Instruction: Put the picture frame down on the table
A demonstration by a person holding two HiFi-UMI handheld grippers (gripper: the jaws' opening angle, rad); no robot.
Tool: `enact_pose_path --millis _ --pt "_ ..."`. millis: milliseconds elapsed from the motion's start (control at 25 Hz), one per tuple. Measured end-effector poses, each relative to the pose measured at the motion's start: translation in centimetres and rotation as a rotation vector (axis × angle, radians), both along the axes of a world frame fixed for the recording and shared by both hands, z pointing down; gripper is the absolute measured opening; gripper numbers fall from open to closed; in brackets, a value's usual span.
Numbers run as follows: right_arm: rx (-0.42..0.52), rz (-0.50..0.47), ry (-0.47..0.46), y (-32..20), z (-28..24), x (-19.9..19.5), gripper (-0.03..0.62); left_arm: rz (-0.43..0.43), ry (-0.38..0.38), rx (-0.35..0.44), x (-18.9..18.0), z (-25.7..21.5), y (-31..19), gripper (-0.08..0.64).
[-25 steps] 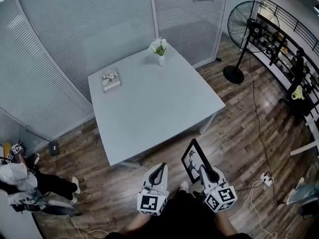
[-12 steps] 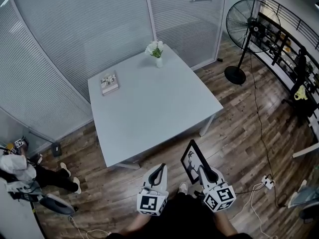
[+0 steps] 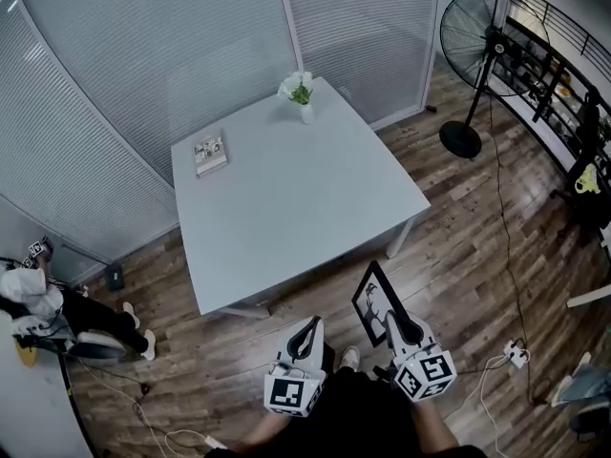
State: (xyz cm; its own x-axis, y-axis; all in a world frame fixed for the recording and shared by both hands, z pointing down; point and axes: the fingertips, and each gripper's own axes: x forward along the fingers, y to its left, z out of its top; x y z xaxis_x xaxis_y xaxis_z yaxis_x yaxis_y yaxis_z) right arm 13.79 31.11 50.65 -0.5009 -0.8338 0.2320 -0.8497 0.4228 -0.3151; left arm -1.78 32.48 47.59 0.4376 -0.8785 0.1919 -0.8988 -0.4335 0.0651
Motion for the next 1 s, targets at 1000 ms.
enact_pose_path --millis 1000 --pt "-0.056 0.046 -0.011 -18.6 0.6 -2.0 0.044 0.052 0.06 0.0 -1.9 0.3 -21.6 0.015"
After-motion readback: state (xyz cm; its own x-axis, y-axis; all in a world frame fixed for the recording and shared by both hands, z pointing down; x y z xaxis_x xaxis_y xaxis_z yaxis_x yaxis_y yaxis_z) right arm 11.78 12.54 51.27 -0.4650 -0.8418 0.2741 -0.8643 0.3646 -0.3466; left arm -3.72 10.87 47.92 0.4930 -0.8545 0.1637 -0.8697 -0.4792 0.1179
